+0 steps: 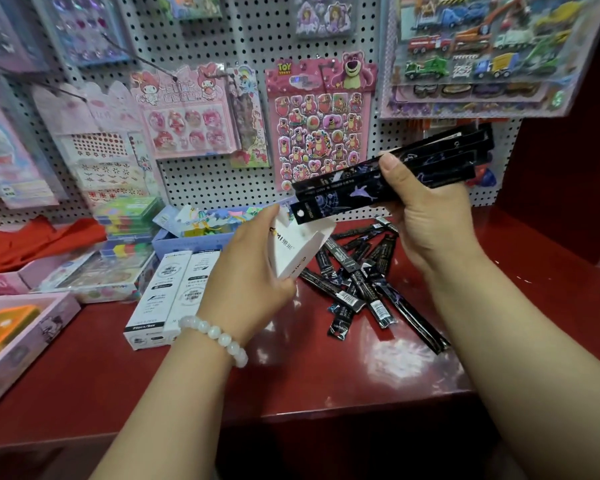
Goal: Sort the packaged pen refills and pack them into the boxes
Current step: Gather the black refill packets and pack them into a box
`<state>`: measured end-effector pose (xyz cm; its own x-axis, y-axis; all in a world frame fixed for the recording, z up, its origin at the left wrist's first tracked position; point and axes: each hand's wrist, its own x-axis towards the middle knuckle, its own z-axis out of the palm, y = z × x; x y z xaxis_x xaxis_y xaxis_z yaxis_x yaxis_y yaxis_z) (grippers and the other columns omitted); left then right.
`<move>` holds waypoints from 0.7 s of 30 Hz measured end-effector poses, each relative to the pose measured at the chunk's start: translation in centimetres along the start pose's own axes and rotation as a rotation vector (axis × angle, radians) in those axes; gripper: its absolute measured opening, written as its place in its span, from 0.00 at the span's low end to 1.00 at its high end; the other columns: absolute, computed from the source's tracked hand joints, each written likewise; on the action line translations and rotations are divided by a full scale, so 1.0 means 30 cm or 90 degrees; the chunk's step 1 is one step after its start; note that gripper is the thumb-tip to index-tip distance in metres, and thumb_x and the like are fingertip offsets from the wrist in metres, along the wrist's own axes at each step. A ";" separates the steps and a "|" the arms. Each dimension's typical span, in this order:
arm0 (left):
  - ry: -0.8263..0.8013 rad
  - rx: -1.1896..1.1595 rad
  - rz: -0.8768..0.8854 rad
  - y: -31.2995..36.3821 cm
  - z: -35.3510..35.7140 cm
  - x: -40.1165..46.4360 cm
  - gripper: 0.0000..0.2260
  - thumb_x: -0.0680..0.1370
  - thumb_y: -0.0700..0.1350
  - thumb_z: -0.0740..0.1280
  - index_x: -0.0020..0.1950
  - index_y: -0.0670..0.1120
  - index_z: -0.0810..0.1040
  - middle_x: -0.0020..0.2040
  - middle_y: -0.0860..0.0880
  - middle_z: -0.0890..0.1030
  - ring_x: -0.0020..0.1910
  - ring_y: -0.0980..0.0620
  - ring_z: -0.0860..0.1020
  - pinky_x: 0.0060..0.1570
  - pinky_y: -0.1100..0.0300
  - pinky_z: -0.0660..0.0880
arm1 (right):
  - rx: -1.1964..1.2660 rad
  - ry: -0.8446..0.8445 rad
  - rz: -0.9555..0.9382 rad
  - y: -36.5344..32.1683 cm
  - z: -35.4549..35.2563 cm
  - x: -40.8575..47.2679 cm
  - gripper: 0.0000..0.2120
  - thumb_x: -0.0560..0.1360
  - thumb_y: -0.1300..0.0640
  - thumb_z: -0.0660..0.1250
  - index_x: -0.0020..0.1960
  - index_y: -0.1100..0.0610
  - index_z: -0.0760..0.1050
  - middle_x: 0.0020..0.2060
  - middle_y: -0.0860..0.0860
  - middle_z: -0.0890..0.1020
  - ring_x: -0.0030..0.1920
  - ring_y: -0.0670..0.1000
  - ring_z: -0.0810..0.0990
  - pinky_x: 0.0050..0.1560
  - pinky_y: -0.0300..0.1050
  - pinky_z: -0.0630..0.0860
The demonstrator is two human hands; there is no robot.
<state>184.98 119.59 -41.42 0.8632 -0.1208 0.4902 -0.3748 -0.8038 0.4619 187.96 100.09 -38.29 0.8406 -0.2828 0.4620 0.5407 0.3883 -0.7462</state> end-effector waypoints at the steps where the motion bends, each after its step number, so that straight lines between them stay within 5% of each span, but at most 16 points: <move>1: 0.007 -0.006 0.010 0.009 -0.002 -0.013 0.40 0.65 0.39 0.73 0.74 0.50 0.60 0.67 0.53 0.70 0.65 0.57 0.65 0.54 0.71 0.59 | -0.012 -0.009 -0.002 0.001 0.002 -0.001 0.05 0.63 0.54 0.79 0.36 0.48 0.84 0.38 0.47 0.85 0.48 0.54 0.83 0.60 0.62 0.75; 4: 0.033 -0.021 0.026 0.027 -0.008 -0.042 0.39 0.65 0.38 0.73 0.73 0.50 0.62 0.65 0.52 0.71 0.61 0.60 0.64 0.50 0.72 0.59 | -0.056 -0.050 0.015 0.008 -0.012 -0.005 0.18 0.52 0.41 0.81 0.36 0.48 0.83 0.38 0.47 0.84 0.50 0.56 0.82 0.61 0.62 0.74; 11: 0.073 -0.046 -0.004 0.030 -0.031 -0.072 0.38 0.65 0.40 0.74 0.72 0.53 0.63 0.54 0.60 0.67 0.50 0.55 0.70 0.46 0.65 0.64 | -0.142 -0.220 0.052 -0.024 -0.043 0.009 0.36 0.53 0.42 0.82 0.50 0.64 0.76 0.47 0.60 0.81 0.54 0.62 0.81 0.60 0.63 0.75; 13: 0.076 -0.041 0.009 0.034 -0.029 -0.077 0.39 0.65 0.40 0.74 0.73 0.52 0.62 0.53 0.61 0.66 0.53 0.54 0.71 0.49 0.65 0.65 | -0.214 -0.282 0.040 -0.048 -0.036 0.023 0.32 0.56 0.43 0.81 0.51 0.64 0.78 0.50 0.58 0.83 0.55 0.60 0.81 0.59 0.58 0.76; 16: 0.074 -0.055 0.019 0.049 -0.031 -0.085 0.39 0.65 0.41 0.74 0.73 0.52 0.62 0.53 0.62 0.65 0.54 0.54 0.71 0.50 0.65 0.66 | -0.289 -0.373 0.013 -0.074 -0.008 0.036 0.14 0.63 0.55 0.77 0.46 0.56 0.78 0.40 0.44 0.84 0.46 0.46 0.82 0.48 0.40 0.77; 19: 0.079 -0.065 0.032 0.060 -0.039 -0.092 0.40 0.66 0.41 0.74 0.74 0.53 0.60 0.54 0.62 0.65 0.56 0.58 0.69 0.51 0.66 0.65 | -0.315 -0.409 -0.003 -0.082 0.026 0.040 0.16 0.60 0.57 0.79 0.41 0.53 0.74 0.33 0.40 0.81 0.39 0.38 0.79 0.42 0.32 0.74; 21: 0.088 -0.072 0.039 0.063 -0.042 -0.096 0.40 0.66 0.41 0.74 0.74 0.54 0.60 0.55 0.63 0.65 0.58 0.60 0.68 0.53 0.65 0.65 | -0.337 -0.439 0.010 -0.072 0.045 0.039 0.18 0.59 0.54 0.80 0.43 0.56 0.76 0.36 0.42 0.82 0.41 0.42 0.80 0.44 0.36 0.75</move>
<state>181.38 119.15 -41.02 0.7855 -0.0797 0.6137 -0.4675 -0.7263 0.5040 187.80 100.10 -35.49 0.7720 0.3808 0.5089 0.5868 -0.1195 -0.8008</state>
